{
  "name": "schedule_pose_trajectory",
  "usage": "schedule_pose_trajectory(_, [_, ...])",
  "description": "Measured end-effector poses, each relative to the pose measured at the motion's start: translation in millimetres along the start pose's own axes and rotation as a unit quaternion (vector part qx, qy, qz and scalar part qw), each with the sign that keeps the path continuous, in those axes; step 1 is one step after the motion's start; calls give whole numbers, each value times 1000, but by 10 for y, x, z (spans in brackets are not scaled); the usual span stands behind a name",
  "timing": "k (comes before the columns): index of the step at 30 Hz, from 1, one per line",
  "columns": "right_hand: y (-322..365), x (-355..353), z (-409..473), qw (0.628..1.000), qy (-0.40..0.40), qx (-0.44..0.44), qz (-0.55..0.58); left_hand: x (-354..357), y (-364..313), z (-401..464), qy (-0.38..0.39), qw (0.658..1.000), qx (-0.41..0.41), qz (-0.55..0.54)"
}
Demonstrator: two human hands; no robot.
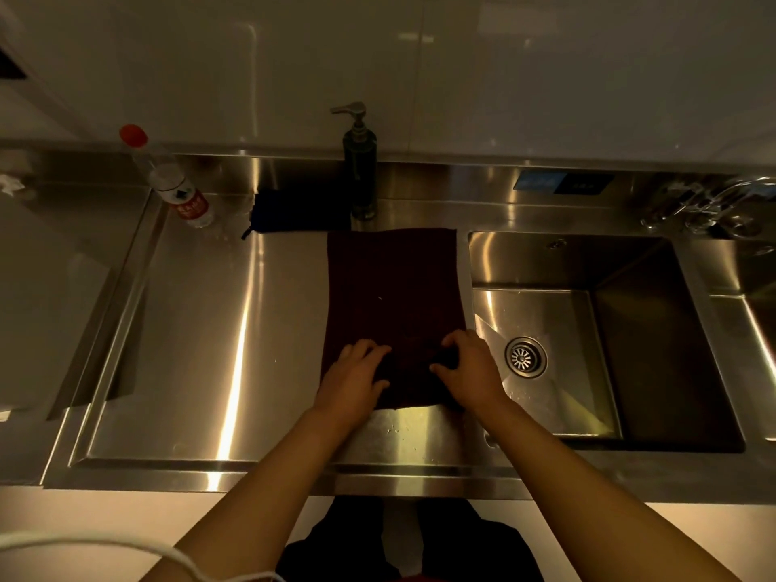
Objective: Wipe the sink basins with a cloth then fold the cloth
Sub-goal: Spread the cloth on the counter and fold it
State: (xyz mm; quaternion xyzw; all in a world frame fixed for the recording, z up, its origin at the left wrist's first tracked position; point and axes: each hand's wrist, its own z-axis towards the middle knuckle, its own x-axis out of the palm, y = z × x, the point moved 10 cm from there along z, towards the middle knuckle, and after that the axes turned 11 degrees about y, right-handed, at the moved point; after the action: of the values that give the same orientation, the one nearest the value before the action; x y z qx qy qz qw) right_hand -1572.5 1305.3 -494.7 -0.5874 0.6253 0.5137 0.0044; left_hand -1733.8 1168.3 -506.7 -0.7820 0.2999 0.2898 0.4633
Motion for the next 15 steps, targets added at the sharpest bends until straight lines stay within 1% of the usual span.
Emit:
schedule_pose_trajectory(2, [44,-4,30,1000,2,-12,20,-3,-21,102,0,1000,-2,-10])
schedule_pose_trajectory(6, [174,43,12,996,50,-33,67,-87,34,263,-3,998,-28,-57])
schedule_pose_trajectory(10, [229,27,-54,990,60,-35,124,-103,133,295,20,996,-53,-70])
schedule_pose_trajectory(12, [230,-10,-96,988,71,-42,133,-178,188,259,23,996,-60,-69])
schedule_pose_trajectory(13, [219,-13,-126,986,86,-46,137,-207,210,221,30,995,-56,-72])
schedule_pose_trajectory(15, [179,8,-203,980,123,-49,150,-267,216,87,40,995,-23,-85])
